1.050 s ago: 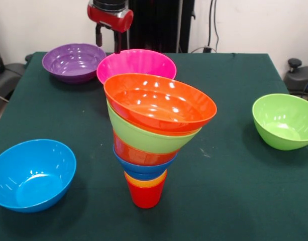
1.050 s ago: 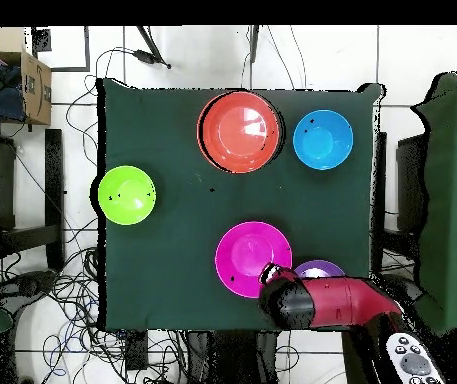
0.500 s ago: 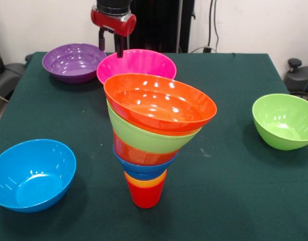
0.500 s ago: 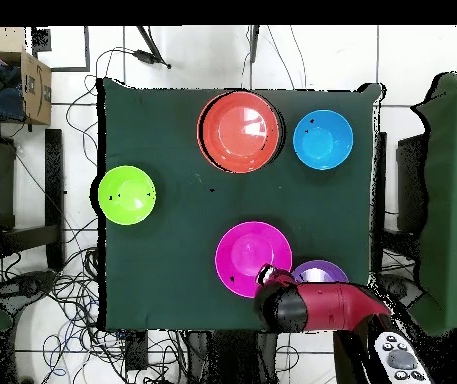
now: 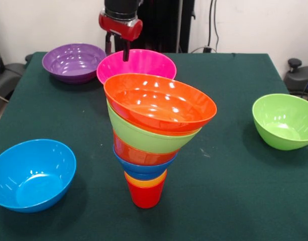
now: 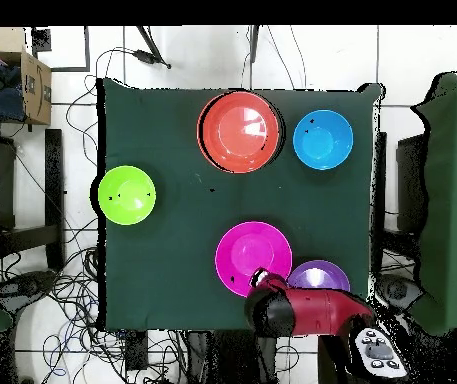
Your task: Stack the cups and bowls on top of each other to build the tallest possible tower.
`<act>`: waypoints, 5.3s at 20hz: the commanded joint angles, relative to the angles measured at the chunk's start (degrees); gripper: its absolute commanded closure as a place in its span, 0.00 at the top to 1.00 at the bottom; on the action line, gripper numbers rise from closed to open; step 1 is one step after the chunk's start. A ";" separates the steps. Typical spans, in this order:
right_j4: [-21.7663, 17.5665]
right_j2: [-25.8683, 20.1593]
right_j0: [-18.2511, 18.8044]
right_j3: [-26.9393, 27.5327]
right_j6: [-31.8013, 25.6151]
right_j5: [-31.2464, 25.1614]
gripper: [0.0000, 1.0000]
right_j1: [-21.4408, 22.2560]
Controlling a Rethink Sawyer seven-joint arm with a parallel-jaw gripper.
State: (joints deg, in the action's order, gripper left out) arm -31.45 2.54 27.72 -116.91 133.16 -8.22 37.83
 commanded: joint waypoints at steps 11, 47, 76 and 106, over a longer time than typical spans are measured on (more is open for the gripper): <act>7.04 2.29 -4.02 0.54 9.73 10.48 1.00 -12.28; 13.11 0.22 -6.04 -1.33 4.88 -3.20 1.00 -3.62; 9.52 6.17 -3.66 1.38 5.66 9.00 1.00 -16.82; 12.37 -0.93 -0.89 1.84 3.12 1.74 1.00 -6.30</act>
State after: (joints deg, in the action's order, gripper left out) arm -21.19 8.90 27.73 -118.18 133.16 -3.00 33.34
